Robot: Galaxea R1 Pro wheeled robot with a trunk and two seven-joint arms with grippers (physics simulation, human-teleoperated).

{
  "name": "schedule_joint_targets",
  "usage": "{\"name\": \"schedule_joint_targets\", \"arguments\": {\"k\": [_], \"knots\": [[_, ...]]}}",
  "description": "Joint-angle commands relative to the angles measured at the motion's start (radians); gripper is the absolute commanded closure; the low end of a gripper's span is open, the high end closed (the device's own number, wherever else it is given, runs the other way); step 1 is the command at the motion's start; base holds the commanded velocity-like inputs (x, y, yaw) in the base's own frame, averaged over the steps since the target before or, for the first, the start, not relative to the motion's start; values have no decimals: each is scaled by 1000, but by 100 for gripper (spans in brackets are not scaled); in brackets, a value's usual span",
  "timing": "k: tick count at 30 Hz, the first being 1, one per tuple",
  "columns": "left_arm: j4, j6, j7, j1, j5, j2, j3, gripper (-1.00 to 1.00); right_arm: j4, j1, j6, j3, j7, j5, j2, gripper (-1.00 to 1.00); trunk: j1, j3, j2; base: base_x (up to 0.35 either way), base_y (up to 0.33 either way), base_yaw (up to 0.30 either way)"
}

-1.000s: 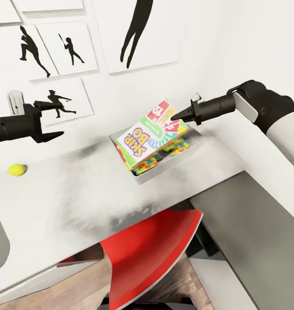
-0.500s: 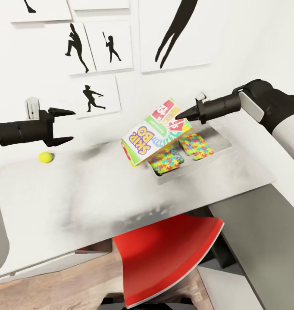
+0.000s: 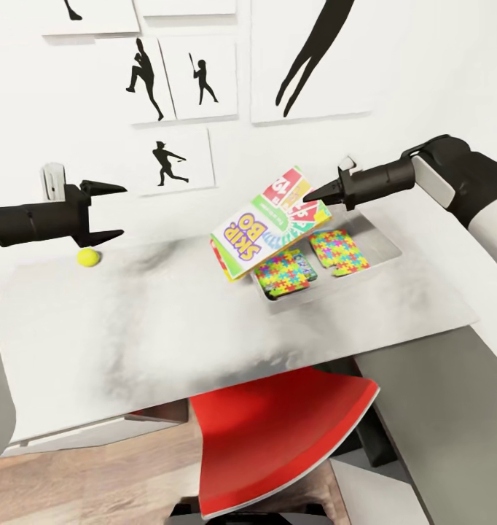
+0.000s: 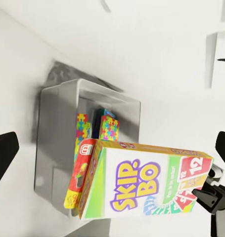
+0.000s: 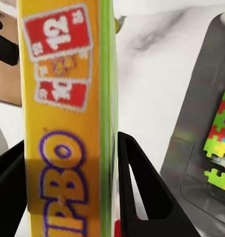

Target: Put all the toys in the child's room - the three board games (two on the bed and one on the table), the two jigsaw puzzles on the table, and the tennis ball on the table - inside the toy box on the table in the child's room.

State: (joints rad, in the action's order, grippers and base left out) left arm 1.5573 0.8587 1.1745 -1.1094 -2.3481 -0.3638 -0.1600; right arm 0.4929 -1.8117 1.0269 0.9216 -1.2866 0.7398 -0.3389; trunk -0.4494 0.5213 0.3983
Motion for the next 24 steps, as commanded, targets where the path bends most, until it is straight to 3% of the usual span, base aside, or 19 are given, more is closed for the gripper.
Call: {"name": "schedule_joint_targets", "arguments": {"k": [1, 7, 12, 17, 18, 20, 24], "knots": [[1, 6, 10, -1, -8, 0, -2, -100, 0, -2, 5, 5, -3, 4, -2, 100, -1, 2, 2, 0, -27, 5], [20, 3, 9, -1, -8, -1, -4, -100, 0, 0, -14, 5, -4, 4, -9, 100, -1, 2, 2, 113, -8, 2], [21, 3, 9, -1, -8, -1, -4, -100, -45, -5, -49, 5, 4, 3, -63, 100, -1, 2, 2, 29, 0, 0], [21, 4, 8, -1, -8, -1, -4, -100, -104, -4, -64, 5, 4, 3, -97, 100, -1, 2, 2, 3, 0, 0], [22, 4, 7, -3, -8, 3, -3, -100, -116, 1, -66, 6, 8, 3, -116, 100, -1, 2, 2, 0, 0, 0], [22, 4, 7, -4, -8, 4, -2, -100, -121, 1, -67, 6, 8, 3, -117, 100, -1, 2, 2, 0, 0, 0], [37, 3, 7, -8, -8, 6, -2, -100, -179, 2, -137, 6, 5, 3, -122, 100, -1, 2, 2, 0, 0, 0]]}}
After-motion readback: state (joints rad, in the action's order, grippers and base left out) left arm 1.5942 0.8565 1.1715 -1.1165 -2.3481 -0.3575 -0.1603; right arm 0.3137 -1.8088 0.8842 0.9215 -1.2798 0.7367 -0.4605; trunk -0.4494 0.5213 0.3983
